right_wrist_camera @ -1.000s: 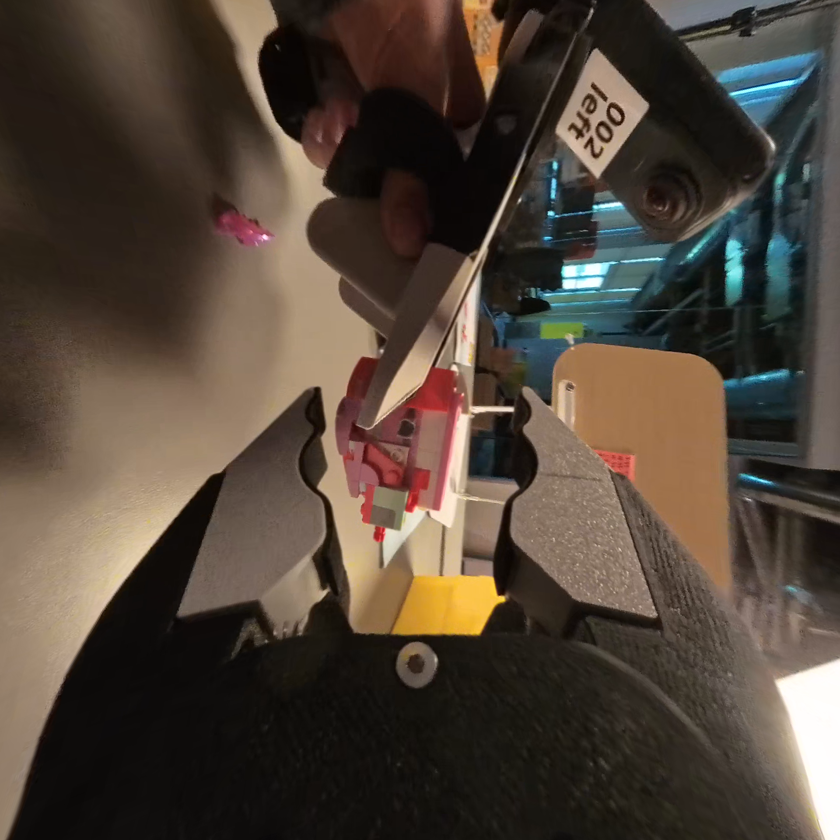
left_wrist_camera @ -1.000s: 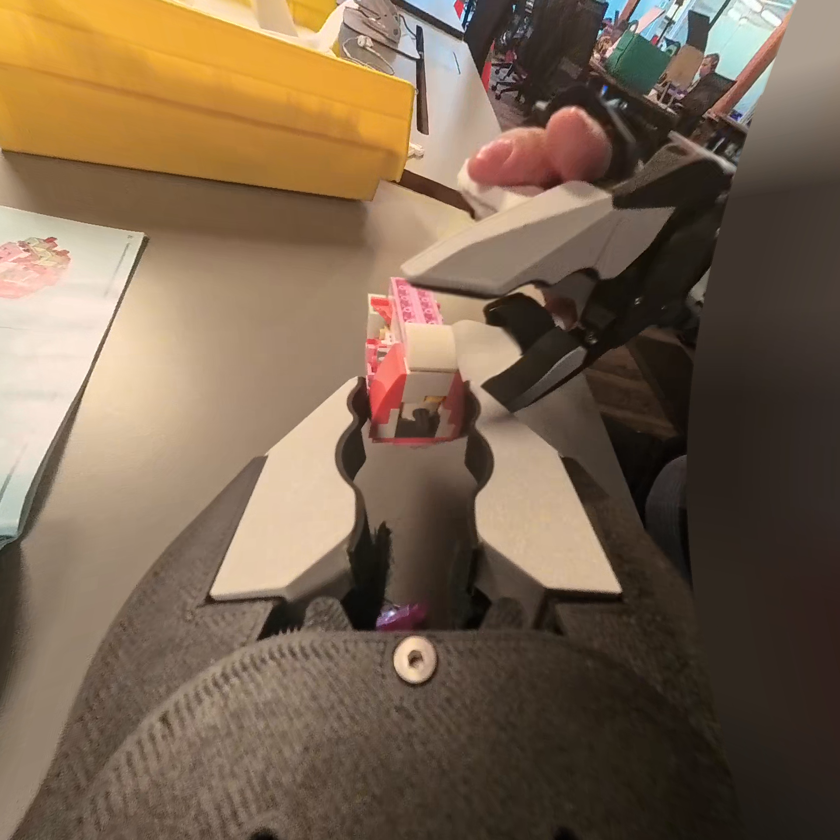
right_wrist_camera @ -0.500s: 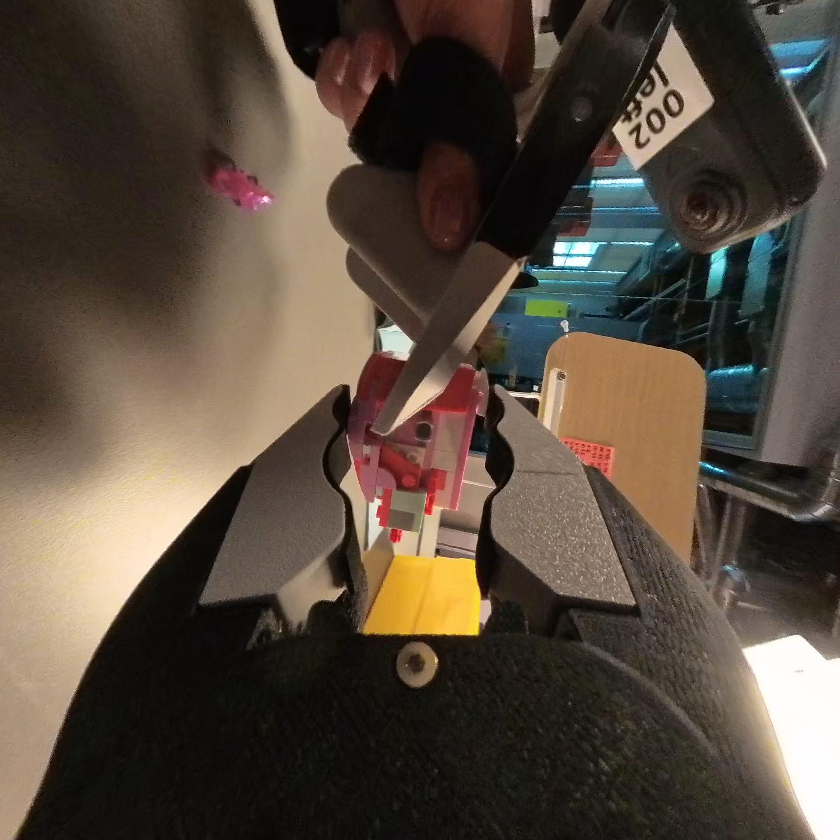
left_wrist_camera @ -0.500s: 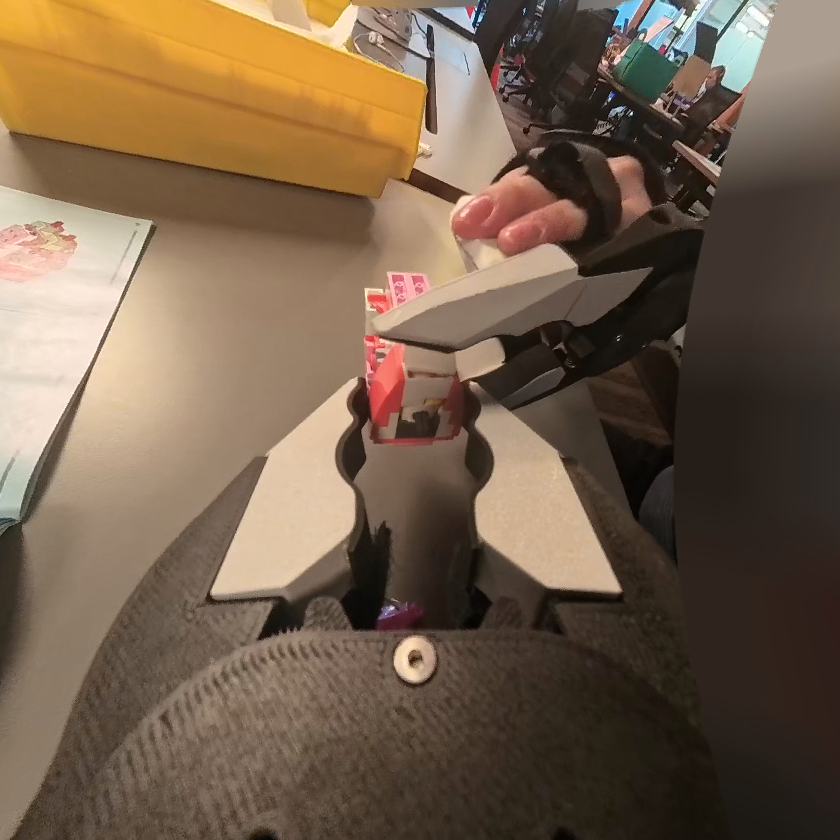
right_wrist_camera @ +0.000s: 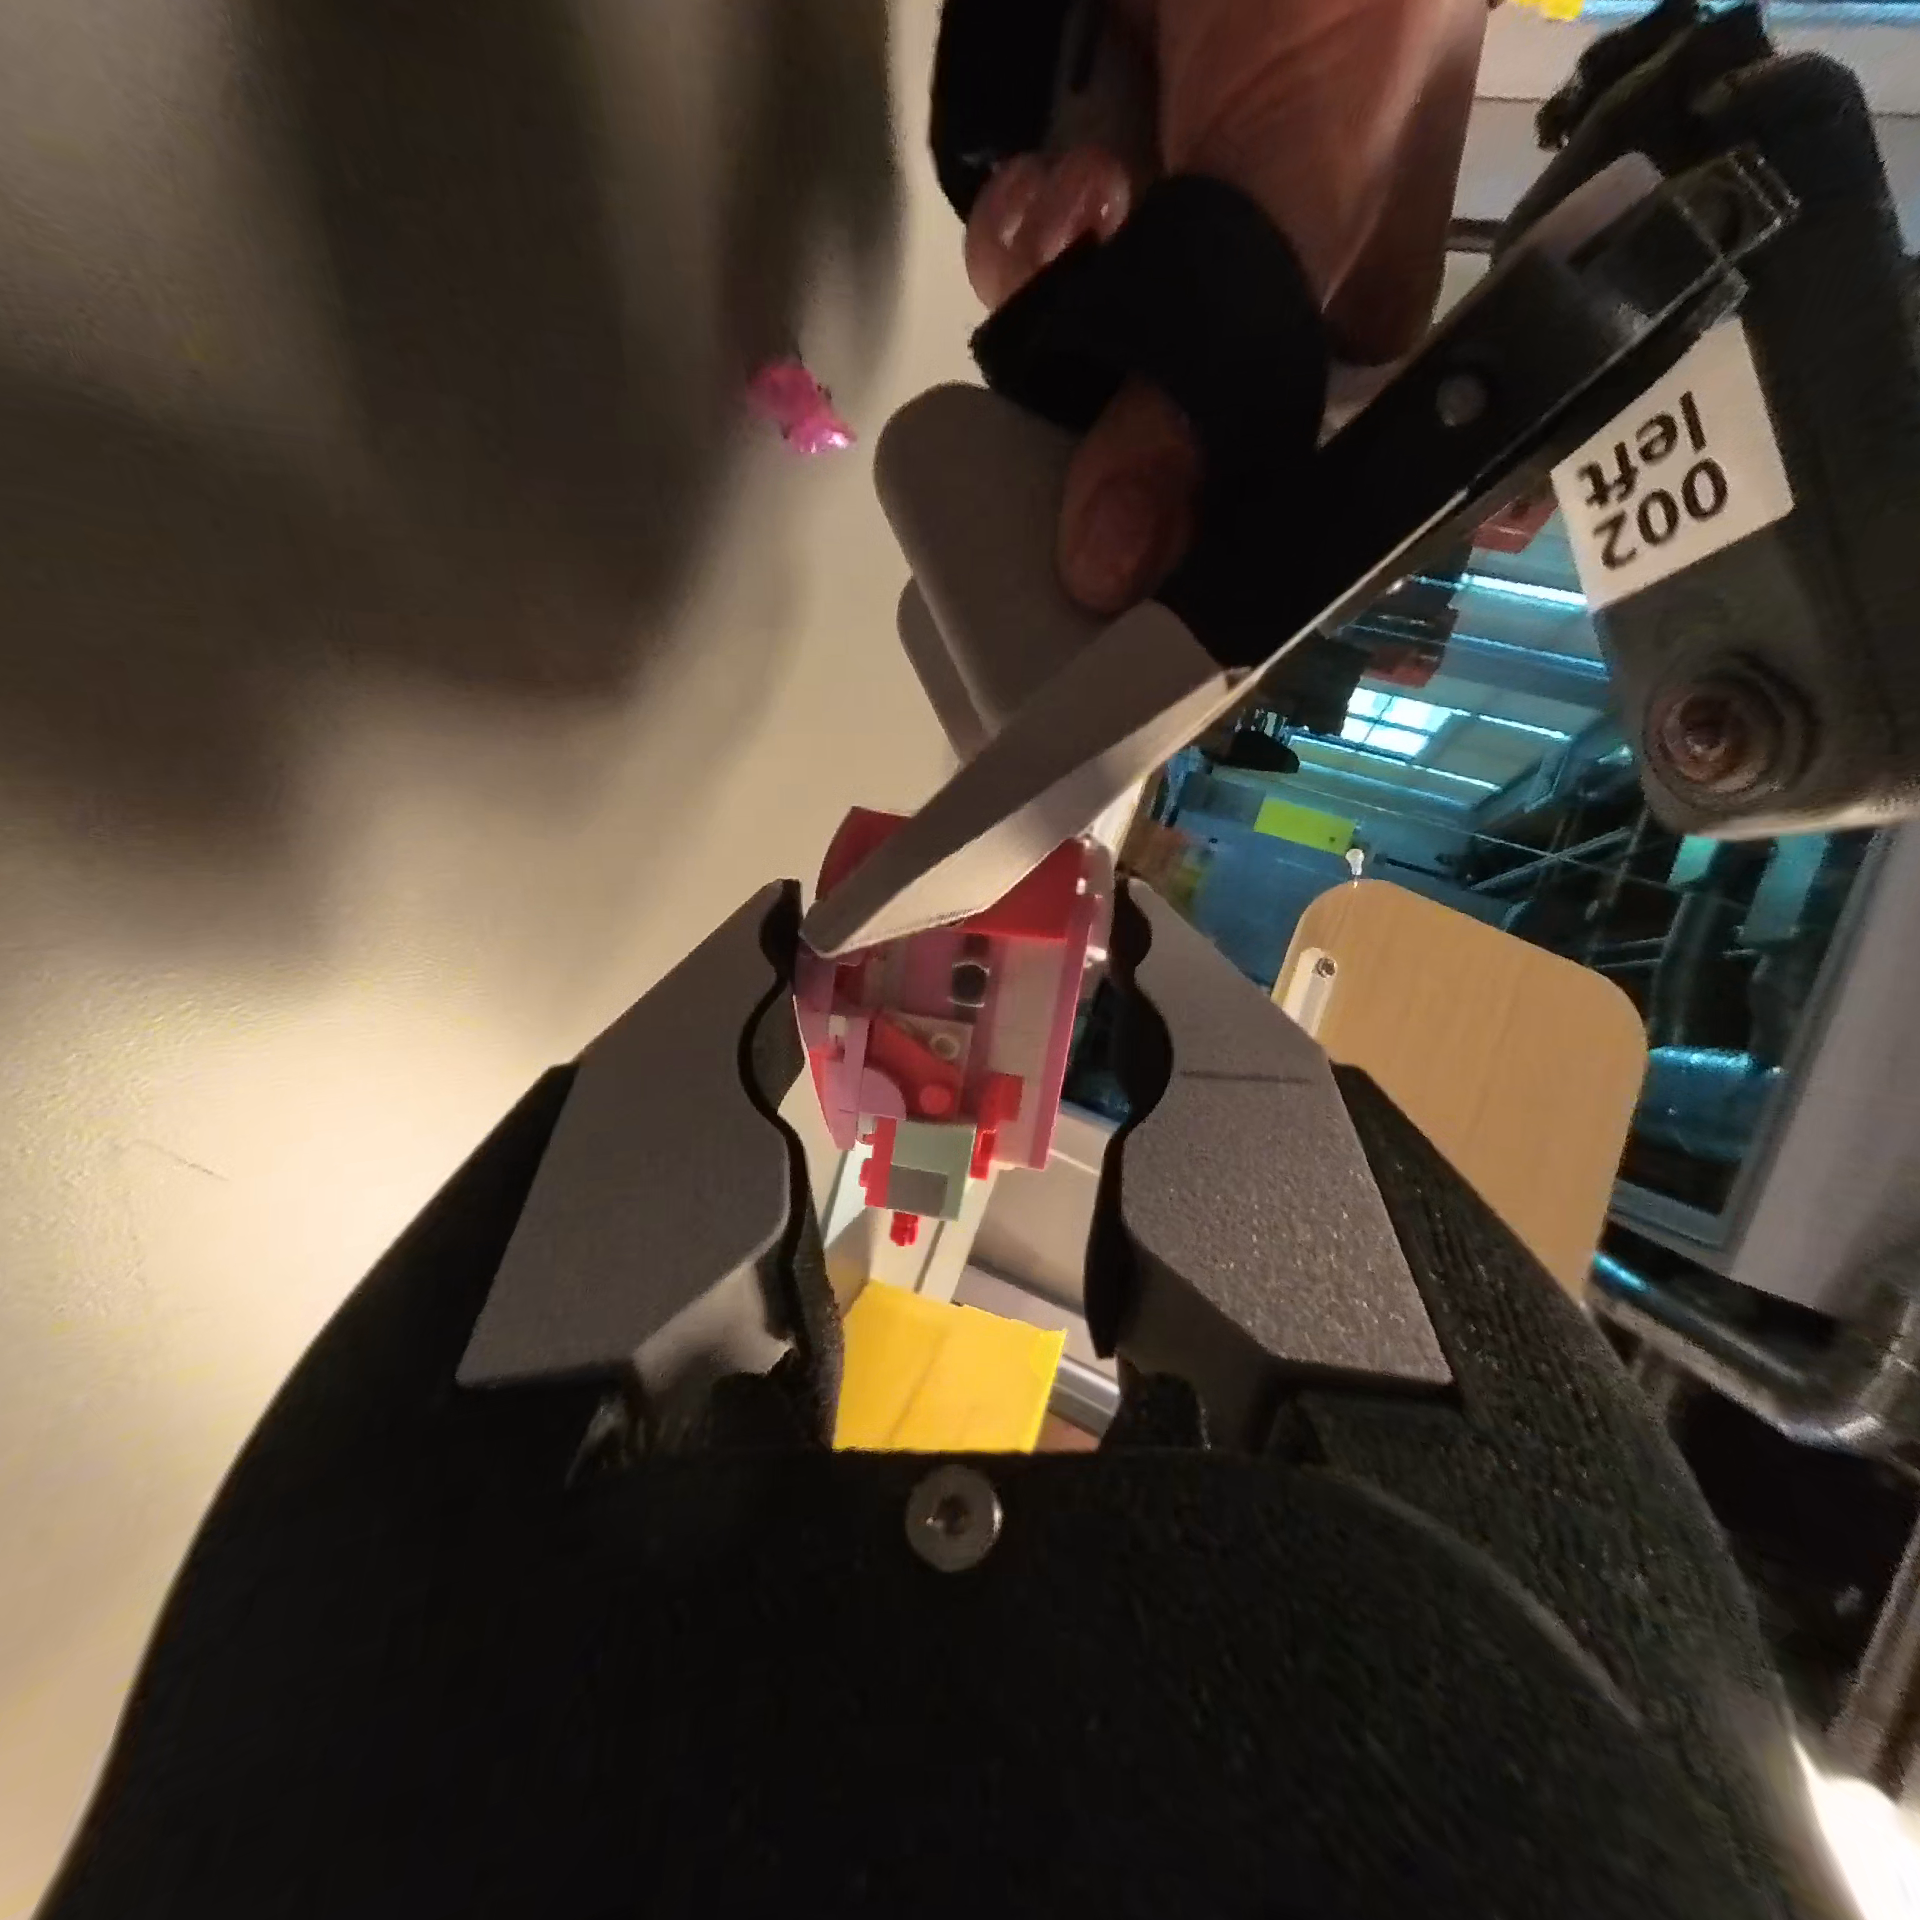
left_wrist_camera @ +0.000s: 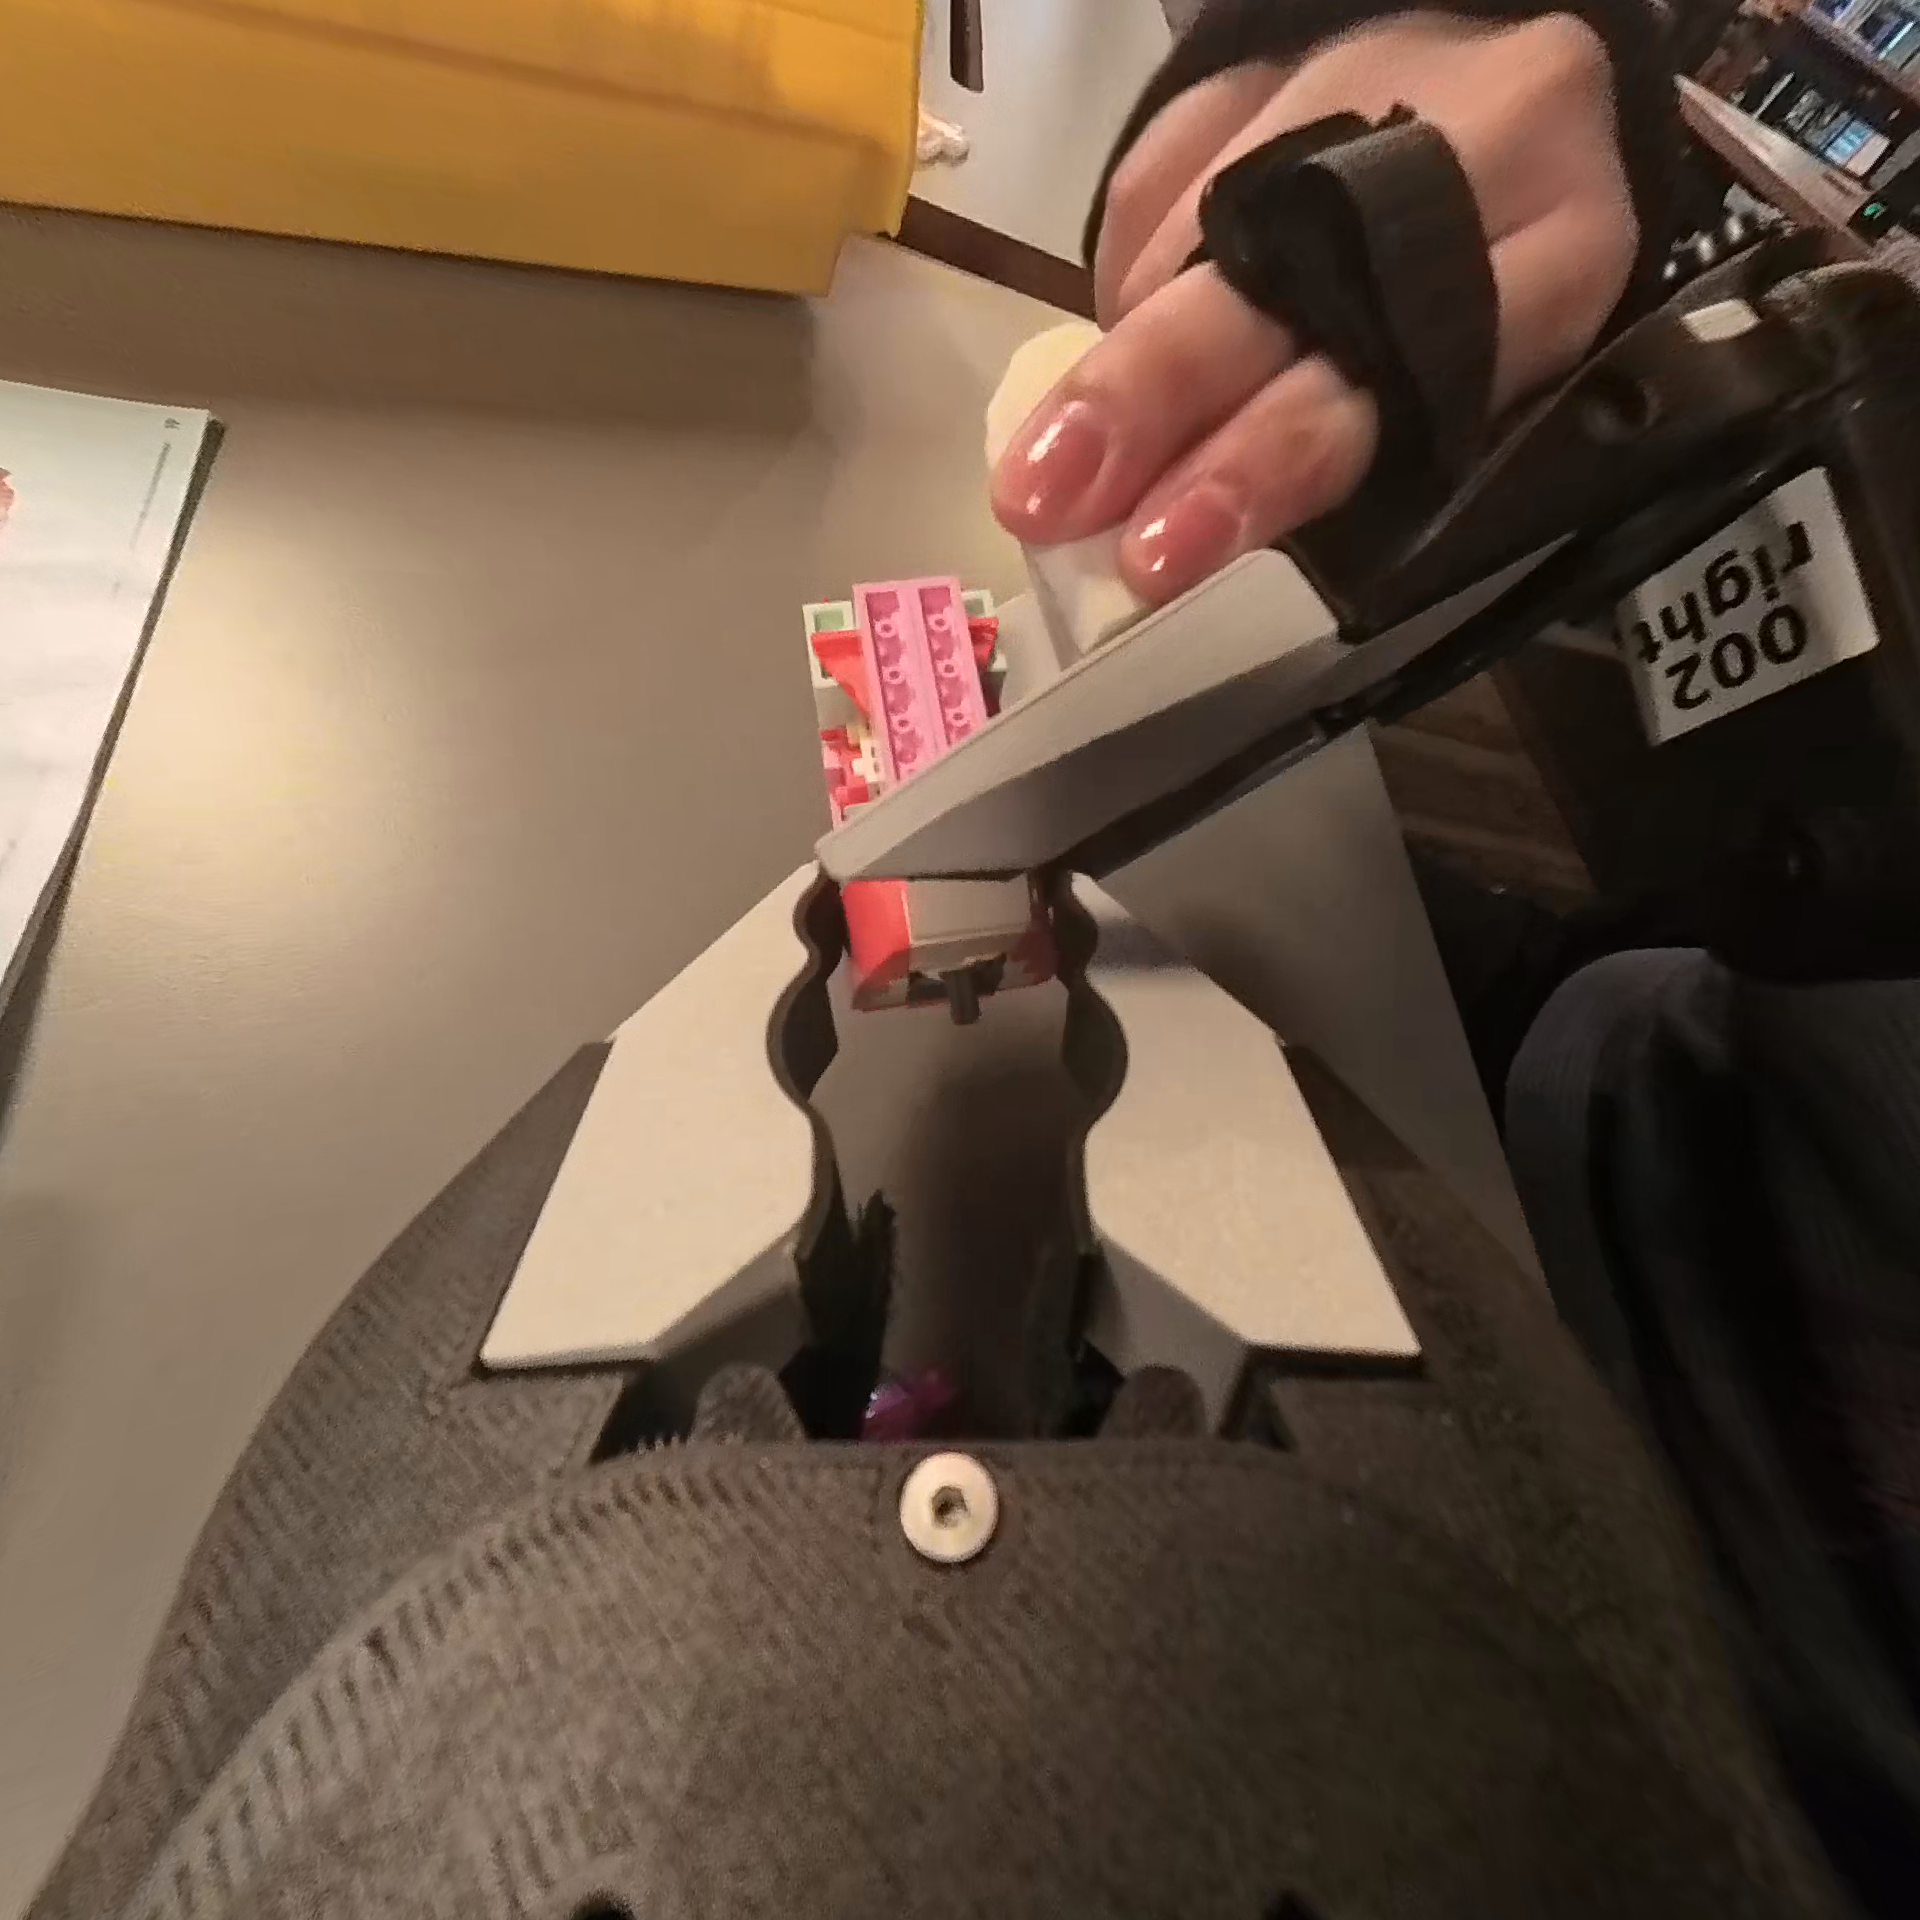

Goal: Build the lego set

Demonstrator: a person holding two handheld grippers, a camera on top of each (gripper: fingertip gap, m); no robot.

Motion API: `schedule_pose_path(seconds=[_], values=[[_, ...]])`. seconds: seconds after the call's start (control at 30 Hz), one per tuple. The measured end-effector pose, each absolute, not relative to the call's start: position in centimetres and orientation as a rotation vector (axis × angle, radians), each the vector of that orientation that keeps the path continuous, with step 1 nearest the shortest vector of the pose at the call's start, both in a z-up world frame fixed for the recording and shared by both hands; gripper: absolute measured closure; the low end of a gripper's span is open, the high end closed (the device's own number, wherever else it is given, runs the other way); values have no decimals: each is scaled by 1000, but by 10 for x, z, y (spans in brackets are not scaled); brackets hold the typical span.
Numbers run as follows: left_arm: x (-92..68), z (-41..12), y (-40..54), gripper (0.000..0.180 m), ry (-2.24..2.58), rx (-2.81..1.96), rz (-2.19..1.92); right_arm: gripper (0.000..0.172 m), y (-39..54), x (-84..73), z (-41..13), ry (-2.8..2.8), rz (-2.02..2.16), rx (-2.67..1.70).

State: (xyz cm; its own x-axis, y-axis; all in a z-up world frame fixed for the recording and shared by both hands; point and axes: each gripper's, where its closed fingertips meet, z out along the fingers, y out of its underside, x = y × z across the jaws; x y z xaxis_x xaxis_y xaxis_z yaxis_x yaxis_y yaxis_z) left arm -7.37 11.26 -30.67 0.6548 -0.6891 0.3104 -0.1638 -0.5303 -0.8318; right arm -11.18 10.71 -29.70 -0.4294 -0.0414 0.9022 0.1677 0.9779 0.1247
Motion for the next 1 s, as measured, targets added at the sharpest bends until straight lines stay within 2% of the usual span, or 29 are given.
schedule_pose_path(seconds=[0.27,0.4,0.53,0.8,1.0], values=[[-80,-293,123,138,523,-1985,-848,114,121,-116,-286,-1806,-94,-284],[-89,-285,130,131,458,-1939,-795,114,139,-114,-274,-1678,-64,-385],[-95,-278,135,114,384,-1896,-813,114,152,-110,-255,-1544,40,-520],[-93,-245,136,124,357,-1655,-787,115,151,-111,-235,-1378,292,-643],[-86,-237,136,118,372,-1579,-694,115,140,-115,-232,-1346,350,-630]])
